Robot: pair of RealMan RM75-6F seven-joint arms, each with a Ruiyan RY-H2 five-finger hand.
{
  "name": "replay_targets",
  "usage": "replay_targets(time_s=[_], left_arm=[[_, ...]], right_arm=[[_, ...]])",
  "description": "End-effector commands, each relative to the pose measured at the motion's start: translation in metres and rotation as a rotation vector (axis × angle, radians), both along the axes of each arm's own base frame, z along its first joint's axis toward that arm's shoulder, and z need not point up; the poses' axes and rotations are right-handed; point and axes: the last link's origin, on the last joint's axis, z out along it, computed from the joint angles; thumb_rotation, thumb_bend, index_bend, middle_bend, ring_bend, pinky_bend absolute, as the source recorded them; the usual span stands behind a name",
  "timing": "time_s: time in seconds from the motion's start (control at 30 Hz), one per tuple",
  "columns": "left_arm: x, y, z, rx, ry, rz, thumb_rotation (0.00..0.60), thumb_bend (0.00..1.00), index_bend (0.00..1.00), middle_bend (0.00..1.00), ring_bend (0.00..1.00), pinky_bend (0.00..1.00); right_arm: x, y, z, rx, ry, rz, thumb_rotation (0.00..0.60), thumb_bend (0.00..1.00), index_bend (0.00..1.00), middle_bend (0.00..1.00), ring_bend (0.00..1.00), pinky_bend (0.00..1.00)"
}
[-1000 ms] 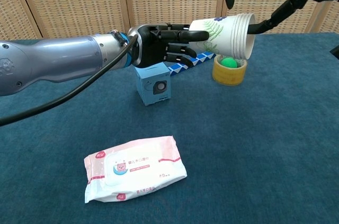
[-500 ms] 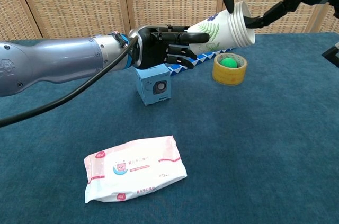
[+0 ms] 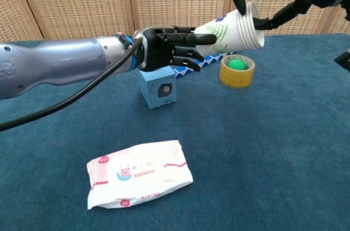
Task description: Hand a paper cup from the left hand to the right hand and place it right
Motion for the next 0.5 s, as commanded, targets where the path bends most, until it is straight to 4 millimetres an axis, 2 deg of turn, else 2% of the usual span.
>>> replay_targets(time_s=[0.03, 0.27, 0.43, 0.5], left_arm=[[-0.001, 0.001, 0.002, 0.005, -0.001, 0.003, 0.600, 0.08, 0.55, 0.53, 0.54, 0.51], [-0.013, 0.008, 0.013, 0.036, 0.010, 0.017, 0.600, 0.08, 0.55, 0.53, 0.54, 0.51], [-0.033, 0.016, 0.028, 0.074, 0.027, 0.046, 0.600, 0.08, 0.54, 0.53, 0.54, 0.51], [-0.047, 0.022, 0.041, 0.108, 0.040, 0.063, 0.600, 0.08, 0.54, 0.53, 0.54, 0.51]], right_arm=[[-0.003, 0.001, 0.003, -0.012, 0.000, 0.004, 0.600, 0.55, 0.71, 0.18, 0.02, 0.24], [-0.017, 0.007, 0.019, -0.056, 0.003, 0.002, 0.600, 0.55, 0.72, 0.19, 0.02, 0.24], [-0.033, 0.016, 0.036, -0.090, 0.015, -0.004, 0.600, 0.55, 0.72, 0.19, 0.03, 0.24], [-0.041, 0.021, 0.043, -0.104, 0.028, -0.012, 0.600, 0.56, 0.72, 0.19, 0.03, 0.24]])
